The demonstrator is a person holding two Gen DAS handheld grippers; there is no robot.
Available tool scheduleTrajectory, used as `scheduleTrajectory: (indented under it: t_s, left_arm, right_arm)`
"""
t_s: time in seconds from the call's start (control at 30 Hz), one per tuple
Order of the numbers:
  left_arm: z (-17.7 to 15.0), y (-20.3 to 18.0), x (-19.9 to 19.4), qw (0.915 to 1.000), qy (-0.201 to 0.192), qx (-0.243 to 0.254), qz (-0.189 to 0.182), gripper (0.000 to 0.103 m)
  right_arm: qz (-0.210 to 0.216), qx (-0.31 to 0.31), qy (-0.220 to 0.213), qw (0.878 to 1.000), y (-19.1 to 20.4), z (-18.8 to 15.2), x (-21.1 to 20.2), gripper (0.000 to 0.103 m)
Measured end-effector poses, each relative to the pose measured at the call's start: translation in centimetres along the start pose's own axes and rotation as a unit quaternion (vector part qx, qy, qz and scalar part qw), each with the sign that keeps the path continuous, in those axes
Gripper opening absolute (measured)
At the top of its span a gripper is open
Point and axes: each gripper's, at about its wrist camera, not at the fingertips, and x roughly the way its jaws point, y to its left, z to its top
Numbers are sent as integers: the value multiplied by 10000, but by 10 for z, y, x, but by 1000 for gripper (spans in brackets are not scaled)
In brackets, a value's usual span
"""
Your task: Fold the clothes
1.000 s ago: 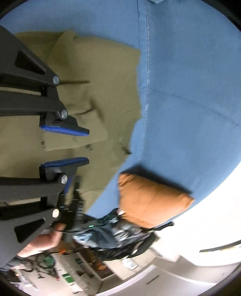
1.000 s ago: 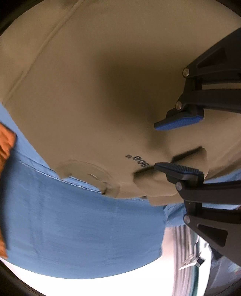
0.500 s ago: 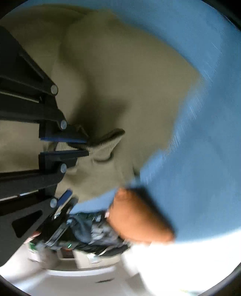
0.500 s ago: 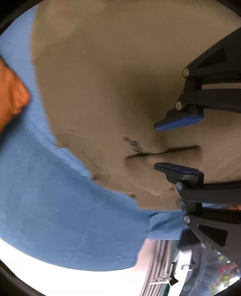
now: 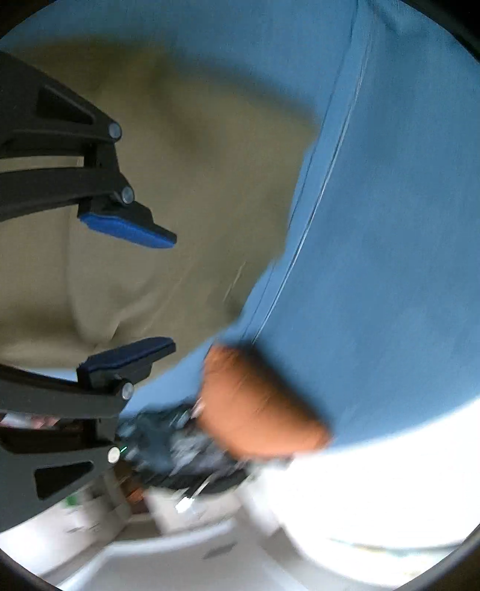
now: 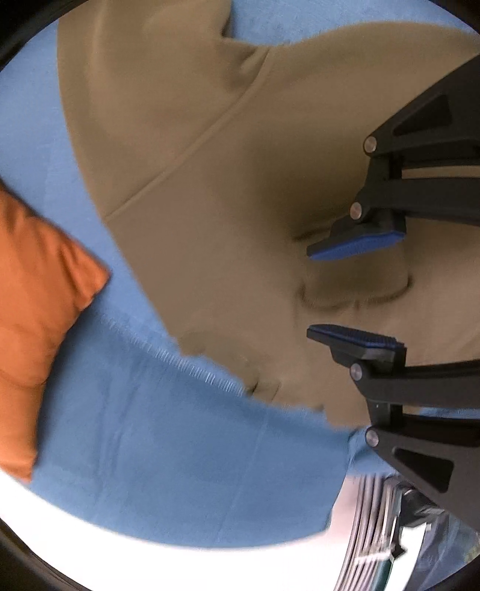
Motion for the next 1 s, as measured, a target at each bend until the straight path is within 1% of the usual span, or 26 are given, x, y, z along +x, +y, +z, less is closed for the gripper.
scheduleTrajectory:
  t_s: [0.07,0.13,0.2,0.23,0.3,0.33,0.37,0.4,0.43,0.47,0.5,0.53,0.57,0.6,0.63,0.67,0.73,0.8,0.87,0.9,0.93,0.97,1.0]
  left_arm:
    - [12,24,-10,9986,-137,-394,325,48]
    - [23,49,-19,9944,-274,-788,648,47]
    - [35,73,-29,9874,-410,-1179,970,47]
    - [38,83,-32,9841,-444,-1365,1047,47]
    - [30,90,-31,9824,-320,-1693,714,47]
    - [27,92,-30,9813,-260,-1823,568,47]
    - [24,92,-28,9812,-205,-1855,483,47]
    - [20,92,-25,9805,-155,-1906,446,47]
    - [18,93,-23,9780,-157,-2012,520,47]
    - [15,96,-20,9749,-155,-2147,575,47]
    - [10,105,-18,9699,-141,-2364,574,47]
    - [6,113,-15,9648,-109,-2578,514,47]
    - [2,120,-9,9600,-23,-2786,286,44]
    - [-1,126,-5,9555,32,-2949,99,41]
    - [-1,129,-3,9542,-9,-2991,34,33]
    - [-1,131,0,9529,-50,-3032,-30,22]
    - [-2,136,2,9493,-182,-3134,-169,10]
    - [-6,139,-15,9395,-661,-3339,-377,9]
    - [-13,135,-32,9327,-1092,-3399,-512,9]
    - [-17,135,-31,9326,-1116,-3411,-372,10]
    - [-22,139,-28,9302,-1057,-3507,-218,13]
    - [-29,151,-18,9201,-756,-3844,-24,17]
    - [-35,160,-12,9095,-553,-4118,112,24]
  right_arm:
    - [-414,34,150,9990,-3,-3,7,37]
    - [-573,120,379,9976,-10,-6,18,37]
    - [-688,154,540,9960,-13,-9,26,37]
    - [-724,145,587,9955,-14,-11,29,37]
    - [-669,132,584,9960,-11,-14,31,35]
    - [-614,187,472,9968,-10,-14,27,16]
    - [-558,242,361,9975,-10,-14,24,7]
    - [-503,296,249,9980,-9,-14,20,6]
    - [-447,351,137,9983,-9,-14,16,5]
    - [-392,405,25,9984,-9,-14,12,5]
    - [-336,448,-158,9983,-8,-13,4,5]
    - [-399,374,-263,9982,-6,-10,0,5]
    - [-461,300,-367,9978,-4,-8,-4,5]
    - [-490,294,-244,9981,-4,-8,0,6]
    - [-518,288,-122,9982,-5,-8,5,6]
    - [-522,298,-111,9981,-5,-10,5,7]
    - [-531,316,-88,9981,-5,-12,6,7]
    - [-539,335,-65,9980,-6,-14,6,7]
    - [-547,354,-42,9979,-6,-16,7,7]
    - [-552,363,-31,9978,-6,-17,8,7]
    - [-556,372,-20,9978,-6,-18,8,7]
    - [-560,382,-8,9977,-6,-19,8,7]
    - [-564,391,3,9976,-6,-20,9,8]
